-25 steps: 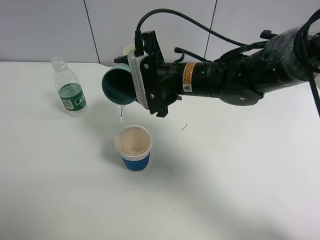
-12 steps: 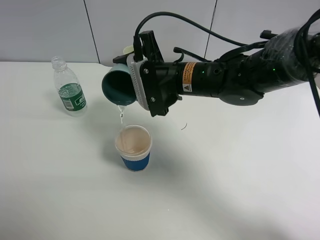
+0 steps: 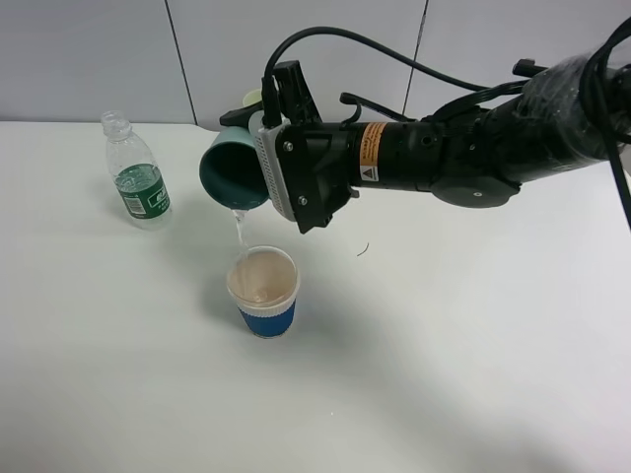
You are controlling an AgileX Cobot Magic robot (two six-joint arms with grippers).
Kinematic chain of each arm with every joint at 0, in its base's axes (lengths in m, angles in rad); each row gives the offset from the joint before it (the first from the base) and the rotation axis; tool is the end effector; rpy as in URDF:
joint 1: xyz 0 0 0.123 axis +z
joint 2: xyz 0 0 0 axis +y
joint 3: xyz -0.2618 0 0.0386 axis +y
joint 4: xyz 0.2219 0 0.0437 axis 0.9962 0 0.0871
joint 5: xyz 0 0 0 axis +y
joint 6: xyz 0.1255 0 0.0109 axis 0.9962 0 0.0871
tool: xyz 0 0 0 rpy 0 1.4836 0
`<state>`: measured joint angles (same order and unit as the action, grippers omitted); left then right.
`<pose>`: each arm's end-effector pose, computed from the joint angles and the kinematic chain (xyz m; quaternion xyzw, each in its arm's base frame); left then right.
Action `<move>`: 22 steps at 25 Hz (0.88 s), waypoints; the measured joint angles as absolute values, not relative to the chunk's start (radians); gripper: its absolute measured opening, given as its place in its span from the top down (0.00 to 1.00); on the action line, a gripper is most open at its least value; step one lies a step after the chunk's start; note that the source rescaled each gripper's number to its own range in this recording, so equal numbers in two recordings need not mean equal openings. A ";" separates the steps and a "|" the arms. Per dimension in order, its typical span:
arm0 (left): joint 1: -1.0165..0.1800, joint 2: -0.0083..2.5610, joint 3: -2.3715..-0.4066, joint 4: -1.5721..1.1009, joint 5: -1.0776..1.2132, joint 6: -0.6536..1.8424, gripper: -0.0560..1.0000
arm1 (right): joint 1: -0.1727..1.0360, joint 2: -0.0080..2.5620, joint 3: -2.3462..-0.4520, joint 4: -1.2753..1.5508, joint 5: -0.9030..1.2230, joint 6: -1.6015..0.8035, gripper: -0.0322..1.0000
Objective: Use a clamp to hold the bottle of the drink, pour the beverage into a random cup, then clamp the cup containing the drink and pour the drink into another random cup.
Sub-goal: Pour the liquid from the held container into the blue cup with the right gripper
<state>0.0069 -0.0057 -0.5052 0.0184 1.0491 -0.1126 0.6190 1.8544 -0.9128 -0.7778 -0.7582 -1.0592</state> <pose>0.0235 0.0022 0.2518 -0.0509 0.8457 -0.0189 0.5308 0.2766 0.2716 0.1813 -0.7630 0.1756 -0.1281 0.6088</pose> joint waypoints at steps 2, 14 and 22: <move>0.007 -0.006 -0.505 0.018 1.049 -0.113 0.00 | 0.619 1.854 -0.913 -0.778 -0.758 -1.060 0.97; 0.007 -0.006 -0.505 0.018 1.049 -0.113 0.00 | 0.619 1.854 -0.913 -0.782 -0.758 -1.109 0.97; 0.007 -0.006 -0.505 0.018 1.049 -0.113 0.00 | 0.619 1.854 -0.913 -0.804 -0.758 -1.128 0.97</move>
<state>0.0069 -0.0057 -0.5052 0.0184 1.0491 -0.1126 0.6190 1.8544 -0.9128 -0.8041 -0.7582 -1.1275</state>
